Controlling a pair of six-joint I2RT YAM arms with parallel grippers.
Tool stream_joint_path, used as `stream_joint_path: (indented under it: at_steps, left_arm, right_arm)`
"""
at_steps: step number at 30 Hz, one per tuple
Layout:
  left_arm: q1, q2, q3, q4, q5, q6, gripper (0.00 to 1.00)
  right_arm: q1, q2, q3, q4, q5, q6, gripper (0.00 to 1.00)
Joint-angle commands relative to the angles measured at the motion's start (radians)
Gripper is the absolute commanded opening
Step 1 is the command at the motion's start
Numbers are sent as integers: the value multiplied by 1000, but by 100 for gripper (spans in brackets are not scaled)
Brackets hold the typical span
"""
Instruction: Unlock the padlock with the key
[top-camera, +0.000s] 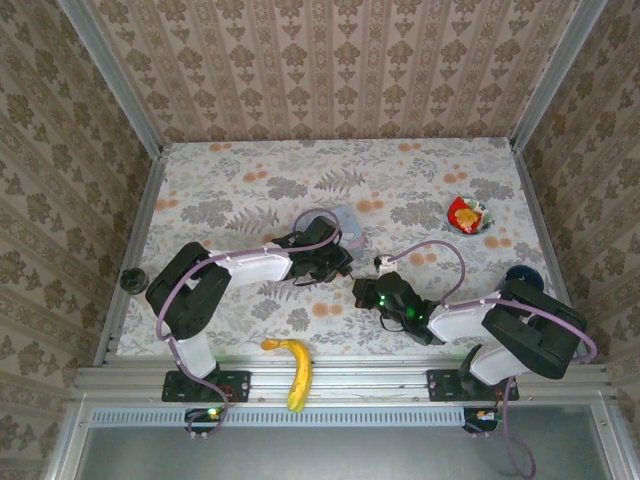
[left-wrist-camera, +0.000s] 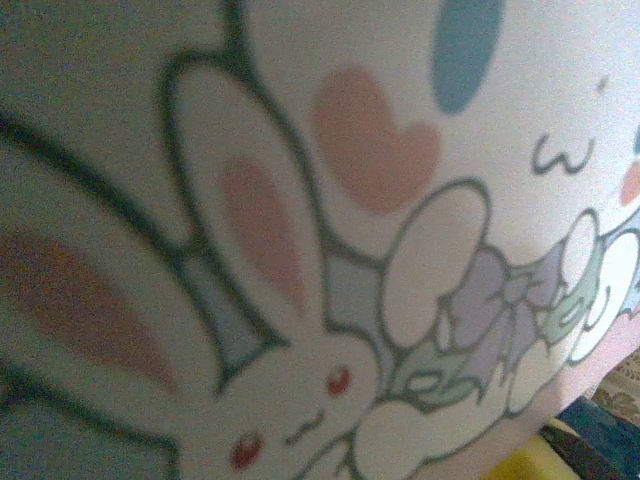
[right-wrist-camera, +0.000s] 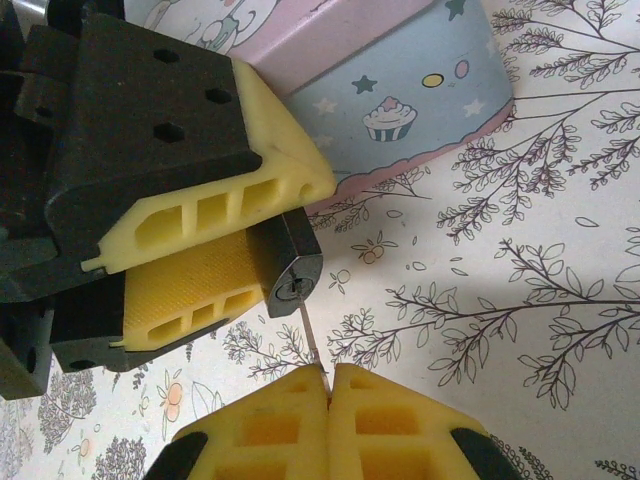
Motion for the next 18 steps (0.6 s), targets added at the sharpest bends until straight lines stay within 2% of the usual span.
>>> stream_joint_path:
  at_steps: [1, 18]
  left_arm:
    - [-7, 35, -25, -36, 87, -44, 15]
    - [-14, 41, -26, -25, 98, -36, 15]
  right_arm:
    - [-14, 19, 31, 37, 2, 8, 0]
    - [-45, 63, 38, 112, -78, 35, 0]
